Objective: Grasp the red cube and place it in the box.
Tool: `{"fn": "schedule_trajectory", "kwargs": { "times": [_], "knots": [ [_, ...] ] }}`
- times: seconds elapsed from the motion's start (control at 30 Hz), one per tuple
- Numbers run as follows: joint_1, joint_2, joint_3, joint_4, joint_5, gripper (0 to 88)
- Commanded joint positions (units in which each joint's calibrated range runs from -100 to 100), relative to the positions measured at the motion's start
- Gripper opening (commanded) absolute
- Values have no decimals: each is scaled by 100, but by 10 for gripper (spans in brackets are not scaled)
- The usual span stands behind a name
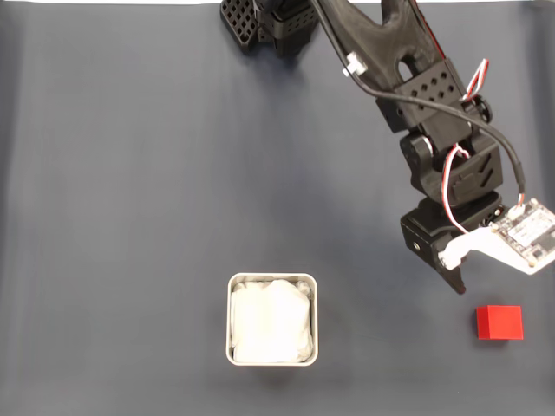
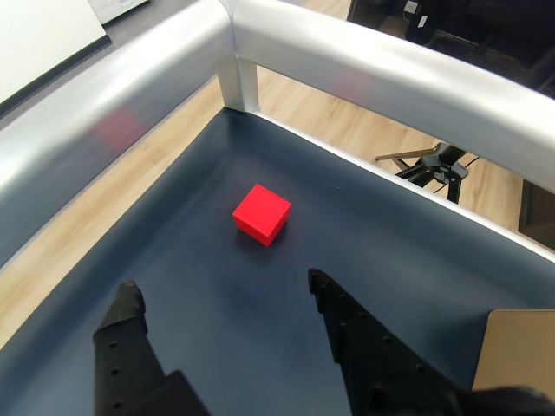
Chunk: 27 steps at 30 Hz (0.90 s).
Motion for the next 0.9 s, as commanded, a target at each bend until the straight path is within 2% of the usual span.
{"fn": "schedule_trajectory", "kwargs": {
  "times": [0.0,0.87],
  "knots": [
    [-68,122,-435,-146,-63,433],
    [-125,1725,-2096,-219,-29,431]
  ]
}}
